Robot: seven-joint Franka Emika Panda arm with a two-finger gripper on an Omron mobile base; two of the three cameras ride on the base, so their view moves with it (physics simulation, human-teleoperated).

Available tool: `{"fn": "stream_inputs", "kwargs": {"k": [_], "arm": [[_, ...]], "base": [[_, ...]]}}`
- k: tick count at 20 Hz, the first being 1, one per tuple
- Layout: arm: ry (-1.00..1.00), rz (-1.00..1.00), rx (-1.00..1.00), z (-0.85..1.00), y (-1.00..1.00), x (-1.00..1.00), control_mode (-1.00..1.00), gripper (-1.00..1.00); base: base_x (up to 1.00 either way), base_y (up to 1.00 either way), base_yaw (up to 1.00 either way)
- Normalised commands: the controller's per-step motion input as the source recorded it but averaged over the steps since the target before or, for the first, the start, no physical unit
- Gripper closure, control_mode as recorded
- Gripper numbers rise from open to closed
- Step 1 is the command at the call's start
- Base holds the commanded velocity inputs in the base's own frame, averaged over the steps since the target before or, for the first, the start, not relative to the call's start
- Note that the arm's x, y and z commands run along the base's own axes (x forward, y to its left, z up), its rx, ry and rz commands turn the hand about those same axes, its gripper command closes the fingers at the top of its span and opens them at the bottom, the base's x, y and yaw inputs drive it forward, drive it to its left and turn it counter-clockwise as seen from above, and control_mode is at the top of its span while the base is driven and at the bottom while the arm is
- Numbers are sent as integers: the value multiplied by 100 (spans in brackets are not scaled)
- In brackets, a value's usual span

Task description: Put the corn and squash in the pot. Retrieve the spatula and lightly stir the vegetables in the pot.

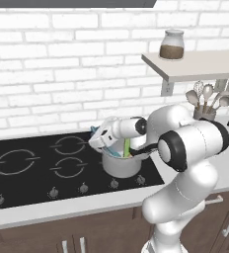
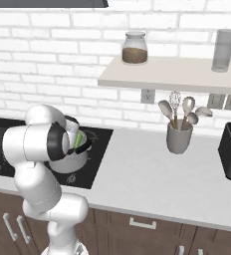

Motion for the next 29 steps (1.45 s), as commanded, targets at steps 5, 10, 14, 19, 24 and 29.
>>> {"fn": "stream_inputs", "kwargs": {"k": [5,10,14,19,24,29], "arm": [[-2,22,-9,-30,-45,0,-100,100],[-11,25,-13,5,-46,0,-100,100],[-13,23,-12,1,-13,2,-100,100],[-18,15,-3,0,0,1,-100,100],[-12,12,0,-4,0,-1,-100,100],[0,9,10,22,-11,-39,-100,100]], "base": [[0,0,0],[0,0,0],[0,0,0],[0,0,0],[0,0,0],[0,0,0]]}}
